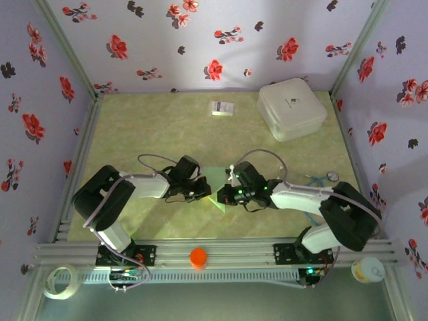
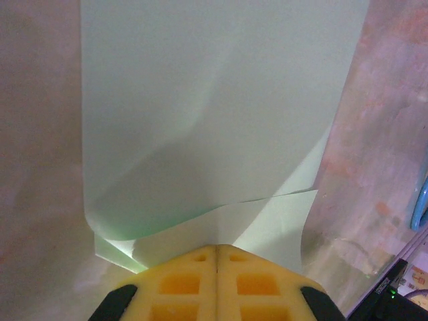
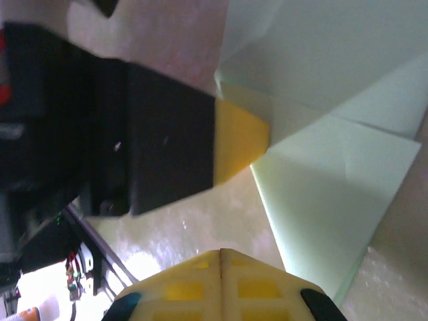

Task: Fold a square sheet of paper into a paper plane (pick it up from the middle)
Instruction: Third fold the triangle at the center of the table.

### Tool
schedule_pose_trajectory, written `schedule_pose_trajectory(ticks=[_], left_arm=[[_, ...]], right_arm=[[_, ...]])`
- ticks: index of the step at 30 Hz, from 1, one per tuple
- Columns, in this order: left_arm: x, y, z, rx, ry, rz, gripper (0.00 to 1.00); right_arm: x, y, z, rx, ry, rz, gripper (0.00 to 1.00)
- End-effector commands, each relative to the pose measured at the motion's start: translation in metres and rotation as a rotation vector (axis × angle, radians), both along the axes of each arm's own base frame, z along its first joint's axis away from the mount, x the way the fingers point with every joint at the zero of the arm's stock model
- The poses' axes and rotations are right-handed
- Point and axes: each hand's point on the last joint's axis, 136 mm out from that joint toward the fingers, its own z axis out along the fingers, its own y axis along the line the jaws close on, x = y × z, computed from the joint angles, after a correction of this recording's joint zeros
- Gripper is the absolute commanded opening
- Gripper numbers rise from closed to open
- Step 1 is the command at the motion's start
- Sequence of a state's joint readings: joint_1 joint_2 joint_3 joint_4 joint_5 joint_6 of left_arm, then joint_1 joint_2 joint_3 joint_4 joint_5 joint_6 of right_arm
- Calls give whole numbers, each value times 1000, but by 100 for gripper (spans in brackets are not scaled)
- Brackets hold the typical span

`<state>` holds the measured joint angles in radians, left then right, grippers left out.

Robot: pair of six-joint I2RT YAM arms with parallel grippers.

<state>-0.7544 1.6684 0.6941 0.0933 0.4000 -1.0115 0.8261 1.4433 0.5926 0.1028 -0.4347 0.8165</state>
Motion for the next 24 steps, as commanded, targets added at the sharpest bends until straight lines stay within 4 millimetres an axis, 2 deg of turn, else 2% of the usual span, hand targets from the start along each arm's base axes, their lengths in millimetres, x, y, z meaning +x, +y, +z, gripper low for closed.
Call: schedule_pose_trajectory(ticks=[1, 7, 14, 21, 24], left_arm=[[-11, 23, -19, 97, 39, 14, 0], [-9, 21, -17, 93, 35, 8, 0], [-3, 15, 0, 71, -14, -23, 0], [5, 5, 34, 30, -80, -56, 3], [1, 1, 35, 23, -64, -49, 1]], right_arm=[[13, 13, 0, 16, 18, -17, 7], [6, 11, -26, -36, 85, -5, 6], [-8, -13, -60, -149, 159, -38, 3], [-11, -18, -67, -154, 175, -67, 2], [-9, -16, -67, -146, 174, -74, 1]])
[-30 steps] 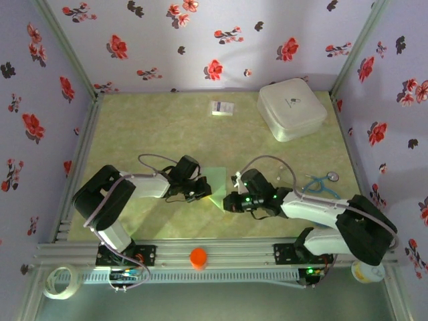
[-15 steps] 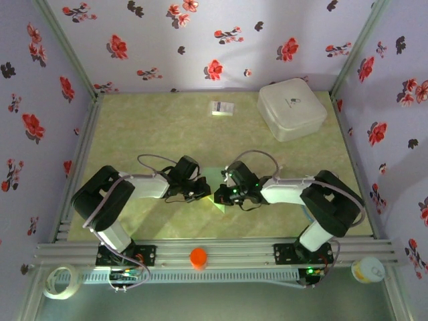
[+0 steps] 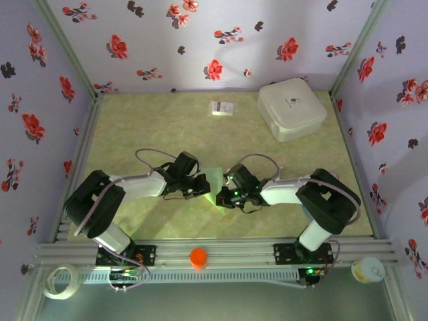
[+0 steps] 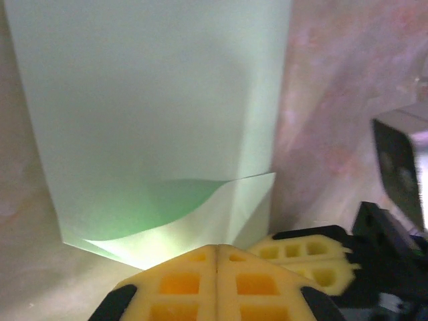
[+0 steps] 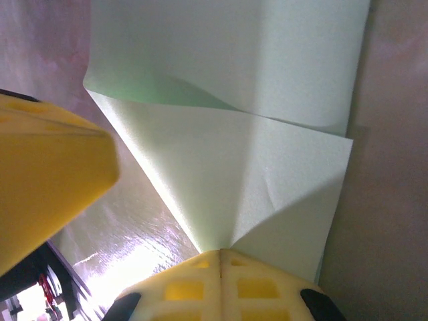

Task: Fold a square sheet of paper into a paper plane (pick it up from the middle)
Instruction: Third fold the triangle at the center of the table.

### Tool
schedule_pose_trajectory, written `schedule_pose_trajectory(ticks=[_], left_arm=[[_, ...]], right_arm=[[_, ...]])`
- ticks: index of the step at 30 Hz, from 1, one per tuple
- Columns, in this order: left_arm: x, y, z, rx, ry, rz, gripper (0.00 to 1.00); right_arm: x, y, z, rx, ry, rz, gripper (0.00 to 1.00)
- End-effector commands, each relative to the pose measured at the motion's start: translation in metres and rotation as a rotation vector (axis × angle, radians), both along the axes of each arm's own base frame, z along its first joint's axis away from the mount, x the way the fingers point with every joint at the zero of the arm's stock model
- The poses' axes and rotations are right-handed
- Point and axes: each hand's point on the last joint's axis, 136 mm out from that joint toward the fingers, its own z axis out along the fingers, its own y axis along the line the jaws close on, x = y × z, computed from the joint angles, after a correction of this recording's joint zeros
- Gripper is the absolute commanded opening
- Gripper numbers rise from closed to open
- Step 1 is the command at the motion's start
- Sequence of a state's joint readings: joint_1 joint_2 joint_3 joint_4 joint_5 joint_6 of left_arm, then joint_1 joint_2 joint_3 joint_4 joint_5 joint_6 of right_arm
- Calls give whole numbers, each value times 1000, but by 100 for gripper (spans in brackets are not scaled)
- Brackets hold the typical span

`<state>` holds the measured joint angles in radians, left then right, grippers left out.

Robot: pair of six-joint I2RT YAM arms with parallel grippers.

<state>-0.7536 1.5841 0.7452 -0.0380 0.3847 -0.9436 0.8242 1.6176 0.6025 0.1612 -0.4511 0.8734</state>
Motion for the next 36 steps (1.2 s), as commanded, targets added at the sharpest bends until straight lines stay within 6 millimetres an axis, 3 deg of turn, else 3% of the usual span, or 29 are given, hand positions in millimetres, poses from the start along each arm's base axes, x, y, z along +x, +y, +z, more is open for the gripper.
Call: schedule_pose_trajectory(ticks=[1, 6, 11, 22, 36], left_arm=[[-2, -3, 6, 8, -1, -4, 0], [-9, -17, -7, 23, 32, -13, 0], [-7, -19, -18, 44, 48, 14, 0], [3, 19, -48, 81, 45, 123, 0], [13, 40, -50, 15, 35, 154, 0]], right_arm=[[-8, -18, -23, -81, 55, -43, 1], [-7, -16, -22, -67, 57, -57, 0], [-7, -17, -23, -63, 61, -69, 0], [-16, -28, -41, -111, 109, -79, 0], [-19, -30, -45, -121, 123, -83, 0]])
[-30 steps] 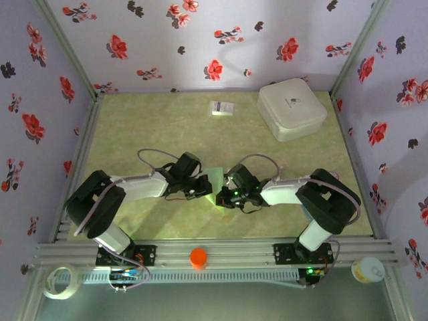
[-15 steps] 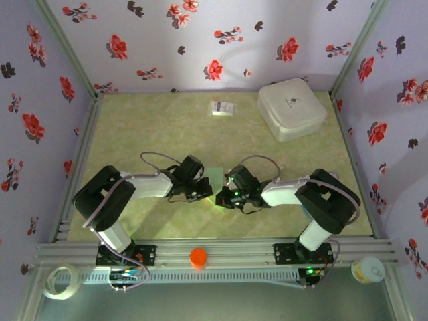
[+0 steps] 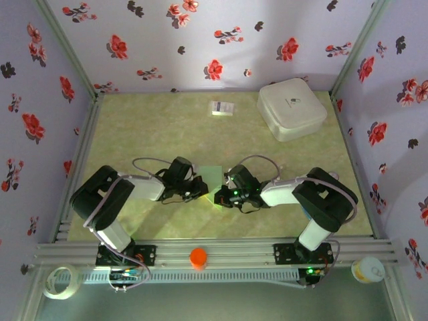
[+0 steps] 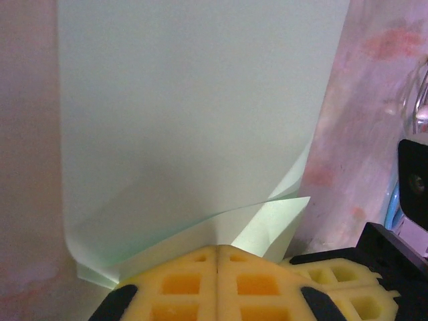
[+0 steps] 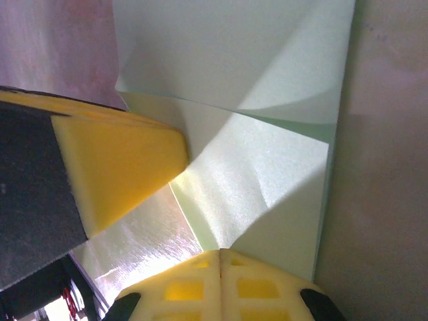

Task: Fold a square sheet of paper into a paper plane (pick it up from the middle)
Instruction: Third fold the triangle at the center of the table.

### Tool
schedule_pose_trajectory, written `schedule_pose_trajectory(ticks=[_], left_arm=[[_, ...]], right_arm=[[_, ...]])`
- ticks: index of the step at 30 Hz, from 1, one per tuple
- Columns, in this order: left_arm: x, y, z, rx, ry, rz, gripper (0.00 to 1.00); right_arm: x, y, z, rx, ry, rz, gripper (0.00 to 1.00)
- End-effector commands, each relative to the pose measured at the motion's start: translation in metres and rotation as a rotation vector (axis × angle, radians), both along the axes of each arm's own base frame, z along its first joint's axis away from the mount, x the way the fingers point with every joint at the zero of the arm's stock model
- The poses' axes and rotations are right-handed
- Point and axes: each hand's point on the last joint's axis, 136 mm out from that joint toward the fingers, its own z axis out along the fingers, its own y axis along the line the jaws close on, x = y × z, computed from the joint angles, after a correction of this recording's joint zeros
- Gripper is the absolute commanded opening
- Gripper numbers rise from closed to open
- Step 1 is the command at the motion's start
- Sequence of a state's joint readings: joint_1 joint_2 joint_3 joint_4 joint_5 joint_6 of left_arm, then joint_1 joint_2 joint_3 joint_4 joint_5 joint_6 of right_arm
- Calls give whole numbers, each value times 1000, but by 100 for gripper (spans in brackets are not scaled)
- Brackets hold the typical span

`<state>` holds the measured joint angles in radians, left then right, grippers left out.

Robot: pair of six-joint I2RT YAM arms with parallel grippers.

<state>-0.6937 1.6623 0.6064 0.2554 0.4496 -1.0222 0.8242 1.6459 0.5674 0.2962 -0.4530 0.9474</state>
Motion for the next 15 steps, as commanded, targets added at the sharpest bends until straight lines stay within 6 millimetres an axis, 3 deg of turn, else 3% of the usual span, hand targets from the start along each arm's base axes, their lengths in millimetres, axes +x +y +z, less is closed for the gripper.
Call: schedule_pose_trajectory(ticks=[1, 15], left_arm=[[7, 33, -20, 114, 8, 74, 0], [22, 61, -21, 165, 32, 112, 0]], right_arm=[[-24, -35, -43, -173, 122, -28, 0], [-24, -35, -41, -173, 115, -21, 0]])
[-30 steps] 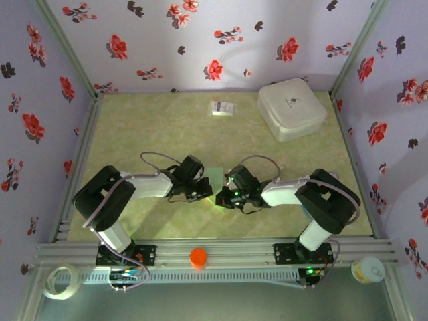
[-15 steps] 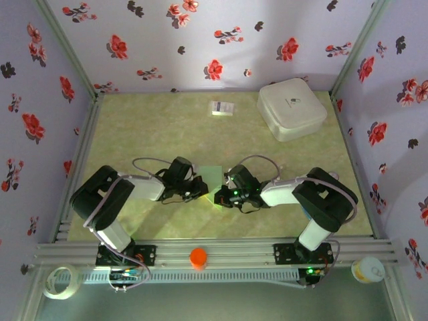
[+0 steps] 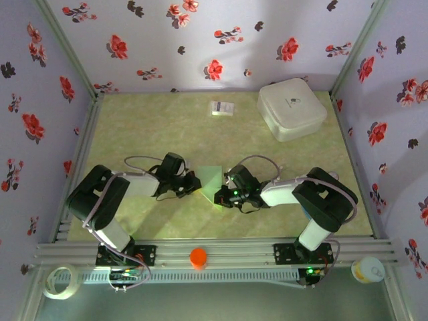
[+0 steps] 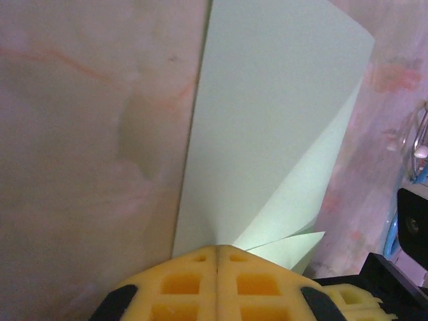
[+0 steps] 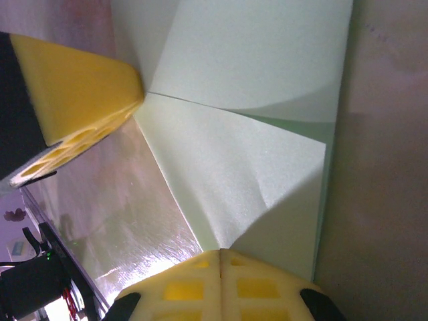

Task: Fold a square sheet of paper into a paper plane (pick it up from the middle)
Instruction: Third fold the triangle at the center of the table.

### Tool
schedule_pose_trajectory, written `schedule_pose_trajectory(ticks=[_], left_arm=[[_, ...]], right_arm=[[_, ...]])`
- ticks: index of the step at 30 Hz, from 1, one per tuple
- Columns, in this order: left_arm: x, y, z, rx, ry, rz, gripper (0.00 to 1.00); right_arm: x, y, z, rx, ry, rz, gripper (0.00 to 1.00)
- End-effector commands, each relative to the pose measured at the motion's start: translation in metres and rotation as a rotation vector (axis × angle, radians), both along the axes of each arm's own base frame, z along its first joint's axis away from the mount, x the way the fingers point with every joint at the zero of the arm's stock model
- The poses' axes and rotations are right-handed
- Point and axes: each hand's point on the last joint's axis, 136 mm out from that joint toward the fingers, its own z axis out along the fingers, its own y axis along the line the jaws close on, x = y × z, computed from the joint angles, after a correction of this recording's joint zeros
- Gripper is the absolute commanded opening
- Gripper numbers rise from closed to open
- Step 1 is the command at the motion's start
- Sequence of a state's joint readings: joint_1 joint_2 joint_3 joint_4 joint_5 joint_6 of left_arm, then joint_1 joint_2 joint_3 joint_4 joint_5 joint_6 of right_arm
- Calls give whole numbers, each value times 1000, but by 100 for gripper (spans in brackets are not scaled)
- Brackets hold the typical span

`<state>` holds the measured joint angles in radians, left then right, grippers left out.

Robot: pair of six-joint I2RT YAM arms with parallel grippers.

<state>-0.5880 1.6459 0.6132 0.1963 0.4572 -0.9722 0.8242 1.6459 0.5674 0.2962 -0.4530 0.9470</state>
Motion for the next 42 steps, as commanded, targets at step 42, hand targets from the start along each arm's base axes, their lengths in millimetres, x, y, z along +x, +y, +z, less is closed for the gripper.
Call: schedule_pose_trajectory(ticks=[42], left_arm=[[-20, 14, -26, 224, 36, -51, 0]], right_arm=[[-1, -10, 6, -85, 8, 8, 0]])
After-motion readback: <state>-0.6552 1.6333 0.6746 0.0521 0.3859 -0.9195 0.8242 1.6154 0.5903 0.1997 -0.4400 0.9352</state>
